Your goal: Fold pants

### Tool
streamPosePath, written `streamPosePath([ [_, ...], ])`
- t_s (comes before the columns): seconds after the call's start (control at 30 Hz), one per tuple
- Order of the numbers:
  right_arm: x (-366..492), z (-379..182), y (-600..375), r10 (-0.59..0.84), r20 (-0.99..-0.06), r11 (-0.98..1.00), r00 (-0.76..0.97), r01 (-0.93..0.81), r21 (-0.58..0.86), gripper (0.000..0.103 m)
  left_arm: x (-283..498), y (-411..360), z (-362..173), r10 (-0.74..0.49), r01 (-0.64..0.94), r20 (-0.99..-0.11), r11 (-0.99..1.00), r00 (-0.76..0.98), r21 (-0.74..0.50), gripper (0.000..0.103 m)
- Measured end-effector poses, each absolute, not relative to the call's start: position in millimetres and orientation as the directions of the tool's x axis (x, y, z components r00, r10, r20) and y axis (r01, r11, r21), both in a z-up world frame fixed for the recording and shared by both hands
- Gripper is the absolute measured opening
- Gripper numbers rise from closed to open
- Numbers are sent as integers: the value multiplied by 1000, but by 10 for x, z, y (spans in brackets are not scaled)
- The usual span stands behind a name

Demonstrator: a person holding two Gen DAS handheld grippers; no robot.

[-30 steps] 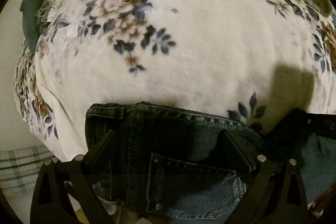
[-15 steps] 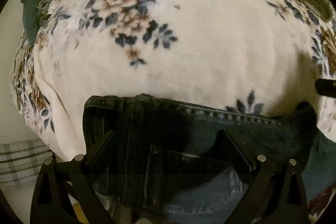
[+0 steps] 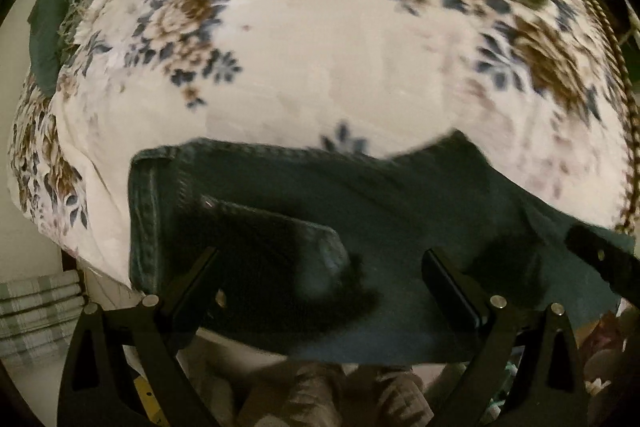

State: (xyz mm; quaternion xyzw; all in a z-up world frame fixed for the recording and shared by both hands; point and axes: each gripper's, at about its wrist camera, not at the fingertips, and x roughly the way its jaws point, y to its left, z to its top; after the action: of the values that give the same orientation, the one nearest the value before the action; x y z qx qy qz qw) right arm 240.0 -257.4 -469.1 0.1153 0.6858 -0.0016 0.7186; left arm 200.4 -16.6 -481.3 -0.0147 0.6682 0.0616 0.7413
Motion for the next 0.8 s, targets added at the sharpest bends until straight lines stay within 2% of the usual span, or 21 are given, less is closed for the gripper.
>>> streamPosePath([
  [0.47, 966, -4747, -4927, 170, -969, 795, 179, 557, 242, 97, 1833, -1738, -4653, 78, 46, -992, 996, 100, 82, 101],
  [0.8, 348, -5140, -6594, 154, -925, 455, 348, 806, 379, 97, 1933, -2829, -5034, 18, 74, -998, 997, 54, 22, 101],
])
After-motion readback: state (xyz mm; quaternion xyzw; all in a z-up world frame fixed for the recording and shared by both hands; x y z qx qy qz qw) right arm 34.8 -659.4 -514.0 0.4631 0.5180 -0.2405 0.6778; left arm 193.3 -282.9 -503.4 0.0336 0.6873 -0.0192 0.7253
